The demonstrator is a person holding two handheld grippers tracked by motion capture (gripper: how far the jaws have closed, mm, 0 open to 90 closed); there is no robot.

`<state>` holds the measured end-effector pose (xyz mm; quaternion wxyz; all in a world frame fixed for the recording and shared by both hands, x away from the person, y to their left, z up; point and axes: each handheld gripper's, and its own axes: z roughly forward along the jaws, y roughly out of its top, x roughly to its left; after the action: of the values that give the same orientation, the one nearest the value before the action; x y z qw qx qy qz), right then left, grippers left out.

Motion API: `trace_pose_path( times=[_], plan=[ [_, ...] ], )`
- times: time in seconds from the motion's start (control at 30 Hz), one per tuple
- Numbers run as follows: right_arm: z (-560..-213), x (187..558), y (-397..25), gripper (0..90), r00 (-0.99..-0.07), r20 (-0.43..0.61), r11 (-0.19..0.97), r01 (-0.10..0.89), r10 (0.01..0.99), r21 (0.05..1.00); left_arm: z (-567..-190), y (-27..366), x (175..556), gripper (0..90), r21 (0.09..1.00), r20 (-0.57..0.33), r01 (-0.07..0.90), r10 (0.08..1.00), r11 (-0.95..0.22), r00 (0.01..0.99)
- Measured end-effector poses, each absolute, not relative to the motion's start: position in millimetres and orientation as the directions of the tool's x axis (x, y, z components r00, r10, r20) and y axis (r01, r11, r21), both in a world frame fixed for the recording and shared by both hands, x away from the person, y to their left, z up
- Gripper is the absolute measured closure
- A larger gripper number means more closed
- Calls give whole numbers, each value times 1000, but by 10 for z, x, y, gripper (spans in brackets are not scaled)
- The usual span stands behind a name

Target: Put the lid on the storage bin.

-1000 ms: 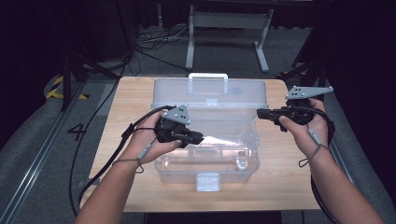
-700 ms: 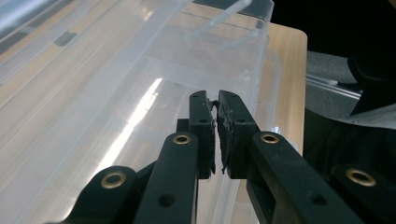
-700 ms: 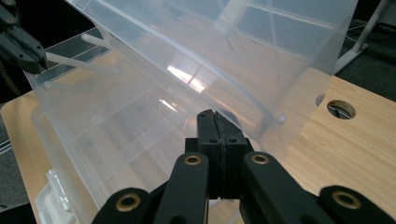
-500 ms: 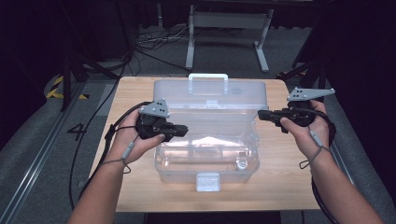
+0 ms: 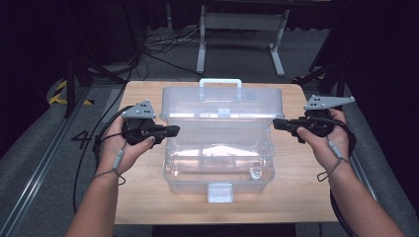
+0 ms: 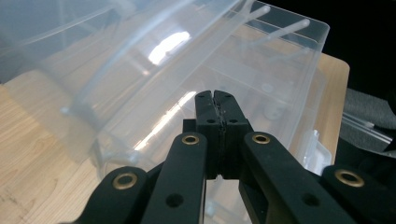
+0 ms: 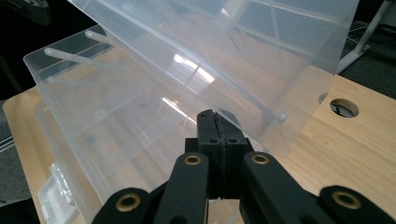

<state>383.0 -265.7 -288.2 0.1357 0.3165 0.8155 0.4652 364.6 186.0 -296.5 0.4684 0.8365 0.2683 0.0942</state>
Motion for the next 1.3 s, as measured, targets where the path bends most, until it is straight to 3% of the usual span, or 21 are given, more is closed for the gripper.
trace_pose_path(
  times=[0.4, 1.3],
  plan=[
    [-2931, 3759, -2661, 900, -766, 73, 364, 385, 638, 848, -3050, 2017, 3616, 898, 845, -122, 408, 617, -346, 777],
    [-3027, 3643, -2664, 900, -774, 87, 358, 385, 627, 851, -3140, 2025, 3535, 898, 852, -147, 424, 639, -306, 755]
  ],
)
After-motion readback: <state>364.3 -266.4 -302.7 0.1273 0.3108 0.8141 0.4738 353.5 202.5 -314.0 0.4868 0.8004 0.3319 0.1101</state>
